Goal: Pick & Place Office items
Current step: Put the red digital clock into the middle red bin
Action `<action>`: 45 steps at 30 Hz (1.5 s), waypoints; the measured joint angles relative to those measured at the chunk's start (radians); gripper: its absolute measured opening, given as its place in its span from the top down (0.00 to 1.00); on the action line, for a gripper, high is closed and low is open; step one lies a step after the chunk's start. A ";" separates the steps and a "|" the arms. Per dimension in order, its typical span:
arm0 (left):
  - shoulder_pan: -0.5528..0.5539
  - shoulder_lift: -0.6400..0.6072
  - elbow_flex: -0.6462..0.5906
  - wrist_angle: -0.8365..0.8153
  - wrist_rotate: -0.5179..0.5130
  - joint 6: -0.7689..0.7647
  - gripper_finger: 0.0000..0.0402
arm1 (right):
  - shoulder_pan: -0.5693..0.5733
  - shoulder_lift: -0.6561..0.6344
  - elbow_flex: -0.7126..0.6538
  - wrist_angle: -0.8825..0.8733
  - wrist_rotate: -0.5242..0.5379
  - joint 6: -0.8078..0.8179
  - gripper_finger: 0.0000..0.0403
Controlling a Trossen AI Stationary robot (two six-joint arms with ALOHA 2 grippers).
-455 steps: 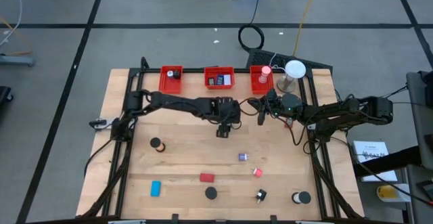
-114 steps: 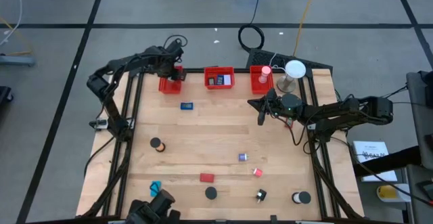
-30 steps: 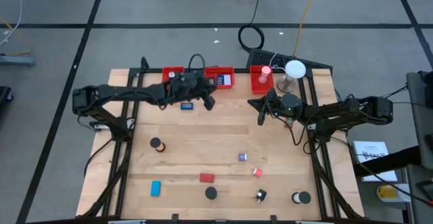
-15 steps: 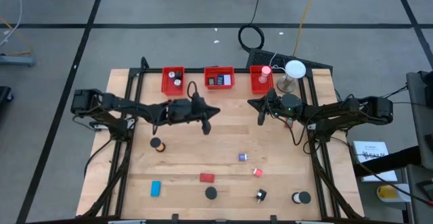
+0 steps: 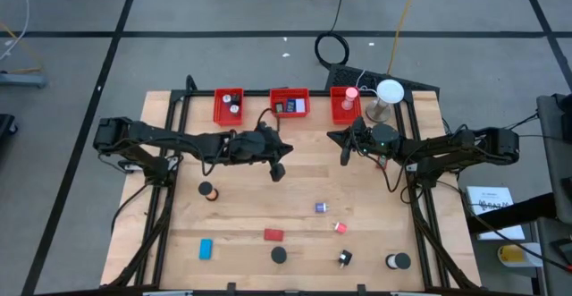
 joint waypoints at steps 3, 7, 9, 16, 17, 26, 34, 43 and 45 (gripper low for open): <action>-0.009 0.007 0.055 -0.105 -0.003 0.003 0.94 | 0.000 0.000 0.000 0.000 0.000 0.000 0.99; -0.012 0.025 0.096 -0.176 -0.007 -0.011 0.94 | 0.000 0.000 0.000 0.000 0.000 0.000 0.99; -0.012 0.046 0.118 -0.173 -0.008 -0.028 0.94 | 0.000 0.000 0.000 -0.002 0.000 0.000 0.99; -0.032 0.093 0.140 -0.180 0.000 -0.028 0.94 | 0.000 0.000 0.000 0.002 0.000 0.000 0.99; -0.035 0.100 0.140 -0.174 0.001 -0.028 0.94 | 0.000 0.000 0.000 0.000 0.000 0.000 0.99; -0.051 0.133 0.139 -0.176 0.001 -0.032 0.94 | 0.000 0.000 0.000 0.001 0.000 0.000 0.99; -0.047 0.134 0.139 -0.171 -0.041 -0.145 0.94 | 0.000 0.000 0.000 0.002 0.000 0.000 0.99; -0.051 0.251 0.139 -0.072 0.045 -0.163 0.94 | 0.000 0.000 0.000 0.002 0.000 0.000 0.99; -0.049 0.284 0.139 -0.024 0.075 -0.146 0.94 | 0.000 0.000 0.000 0.000 0.000 0.000 0.99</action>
